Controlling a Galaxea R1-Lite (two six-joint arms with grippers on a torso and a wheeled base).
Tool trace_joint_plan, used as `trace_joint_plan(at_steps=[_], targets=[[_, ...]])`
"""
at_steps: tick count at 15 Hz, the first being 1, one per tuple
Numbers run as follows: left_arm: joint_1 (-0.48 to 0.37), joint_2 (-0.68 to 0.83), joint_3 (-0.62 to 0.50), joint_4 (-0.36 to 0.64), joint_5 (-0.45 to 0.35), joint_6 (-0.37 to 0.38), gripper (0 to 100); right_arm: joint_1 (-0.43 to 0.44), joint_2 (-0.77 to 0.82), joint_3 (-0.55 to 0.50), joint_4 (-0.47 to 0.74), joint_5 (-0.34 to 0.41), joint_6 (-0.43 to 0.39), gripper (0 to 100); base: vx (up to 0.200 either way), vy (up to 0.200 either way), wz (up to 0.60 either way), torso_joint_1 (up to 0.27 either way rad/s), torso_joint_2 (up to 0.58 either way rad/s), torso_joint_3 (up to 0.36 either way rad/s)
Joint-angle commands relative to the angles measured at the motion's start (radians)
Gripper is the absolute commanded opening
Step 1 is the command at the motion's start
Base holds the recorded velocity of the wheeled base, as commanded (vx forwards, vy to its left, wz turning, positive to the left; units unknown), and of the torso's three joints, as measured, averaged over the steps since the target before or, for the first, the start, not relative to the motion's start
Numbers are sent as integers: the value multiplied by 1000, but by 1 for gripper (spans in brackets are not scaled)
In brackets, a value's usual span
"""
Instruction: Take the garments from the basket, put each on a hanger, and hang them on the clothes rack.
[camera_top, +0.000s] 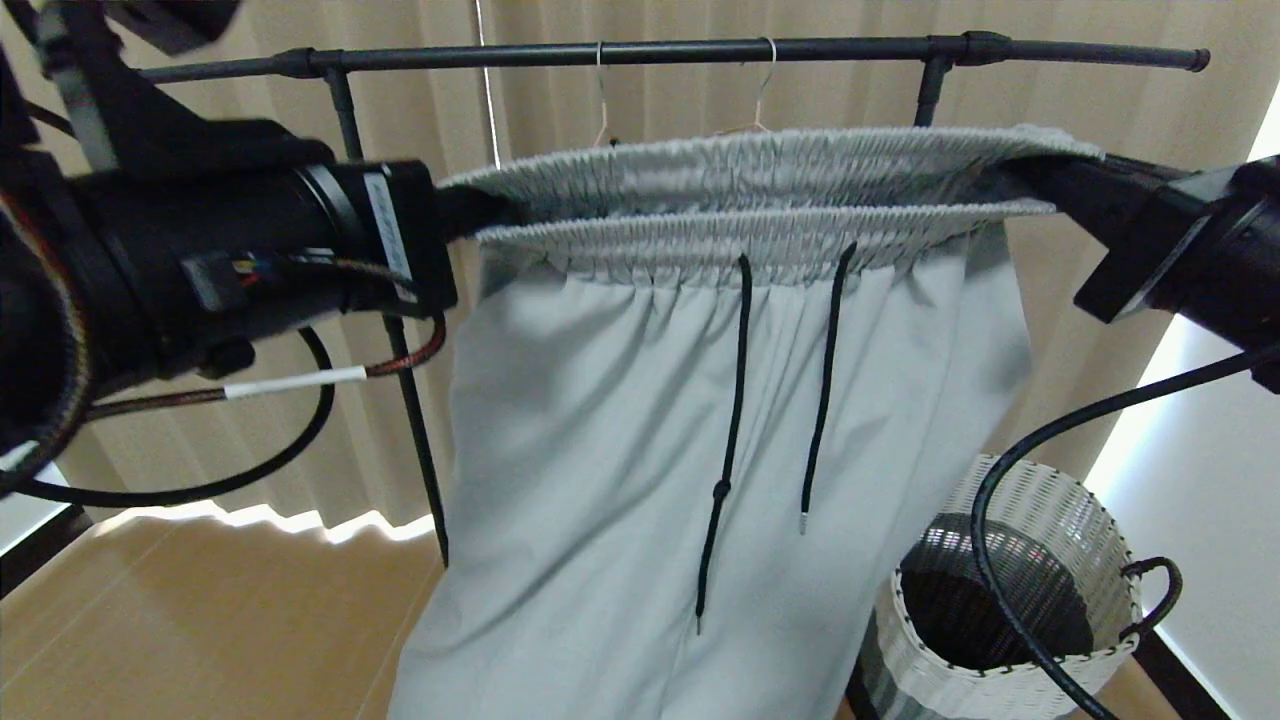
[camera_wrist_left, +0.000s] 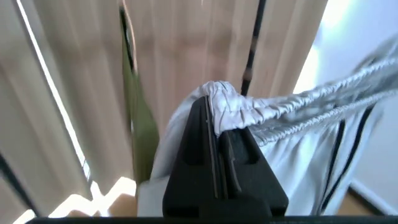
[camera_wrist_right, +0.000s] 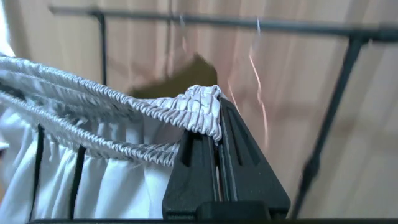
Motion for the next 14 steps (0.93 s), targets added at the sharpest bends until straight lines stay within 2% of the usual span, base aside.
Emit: trace_joint_plan(at_steps=[1,5,11,14], targets=[[4,20,5,1,5,2,0,-37,34,11,-5,0,0,0,0,0,0,0,0,0],[7,15,11,0,10,11,0,-37,36,11,-5,0,0,0,0,0,0,0,0,0],[4,23,22,-2,19,13,0,-82,42,16,-5,-3,-1,0,0,0,0,0,0,0],[7,84,3,-25,116,13,0,-82,-6,27,11,-5,-7,0,0,0,0,0,0,0]])
